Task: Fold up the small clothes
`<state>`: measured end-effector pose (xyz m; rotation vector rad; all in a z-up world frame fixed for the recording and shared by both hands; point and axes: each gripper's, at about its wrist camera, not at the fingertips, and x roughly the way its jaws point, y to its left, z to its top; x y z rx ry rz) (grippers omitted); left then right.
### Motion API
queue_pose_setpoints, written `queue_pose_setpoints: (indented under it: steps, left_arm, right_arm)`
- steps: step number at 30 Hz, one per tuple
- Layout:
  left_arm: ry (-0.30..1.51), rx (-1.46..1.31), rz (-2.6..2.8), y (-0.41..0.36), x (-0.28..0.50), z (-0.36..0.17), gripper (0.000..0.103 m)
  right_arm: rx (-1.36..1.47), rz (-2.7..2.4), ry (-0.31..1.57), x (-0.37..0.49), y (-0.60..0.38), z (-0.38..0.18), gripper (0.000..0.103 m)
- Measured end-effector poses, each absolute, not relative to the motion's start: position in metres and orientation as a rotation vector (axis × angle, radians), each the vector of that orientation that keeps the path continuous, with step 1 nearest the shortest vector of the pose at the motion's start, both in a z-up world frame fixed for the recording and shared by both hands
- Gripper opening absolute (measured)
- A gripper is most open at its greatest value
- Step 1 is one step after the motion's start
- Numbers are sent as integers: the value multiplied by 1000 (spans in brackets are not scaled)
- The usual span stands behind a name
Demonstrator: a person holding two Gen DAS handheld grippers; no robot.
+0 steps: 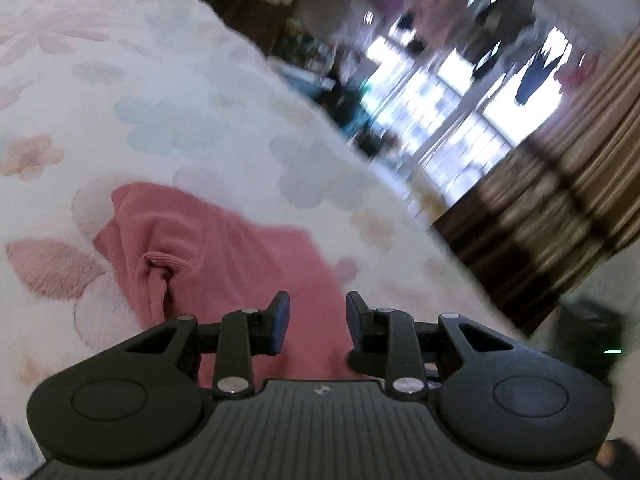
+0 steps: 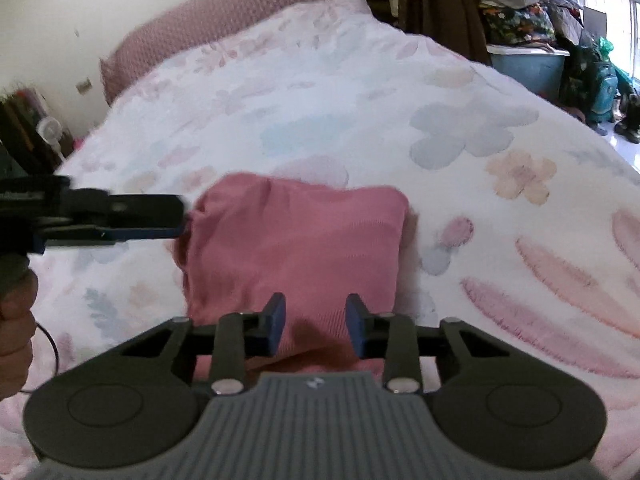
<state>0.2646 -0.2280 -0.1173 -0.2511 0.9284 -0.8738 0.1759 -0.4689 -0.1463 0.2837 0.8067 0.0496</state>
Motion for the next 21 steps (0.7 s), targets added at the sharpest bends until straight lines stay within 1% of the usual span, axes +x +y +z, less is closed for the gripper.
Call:
queue_pose_setpoints:
  steps: [3, 4, 5, 6, 10, 13, 20, 21]
  left_arm:
    - [986, -138, -762, -243, 285, -146, 33]
    - [1007, -125, -736, -244, 290, -154, 22]
    - [1026, -123, -711, -242, 295, -161, 8]
    - [1042, -134, -693, -238, 300, -168, 6]
    - [1060, -238, -696, -223, 304, -176, 7]
    - [1047, -228, -691, -217, 303, -175, 7]
    - [1055, -215, -582, -185, 303, -169, 6]
    - [1060, -203, -573, -180, 300, -167, 8]
  right_arm:
    - [227, 21, 806, 179, -459, -157, 27]
    - [210, 21, 803, 178, -457, -159, 28]
    - [188, 20, 803, 176, -454, -161, 28]
    - [173, 19, 809, 174, -452, -165, 28]
    - [104, 20, 867, 161, -441, -182, 29]
    - [80, 11, 890, 151, -435, -193, 31]
    - [134, -46, 915, 134, -436, -179, 33]
    - [142, -50, 916, 129, -435, -176, 33]
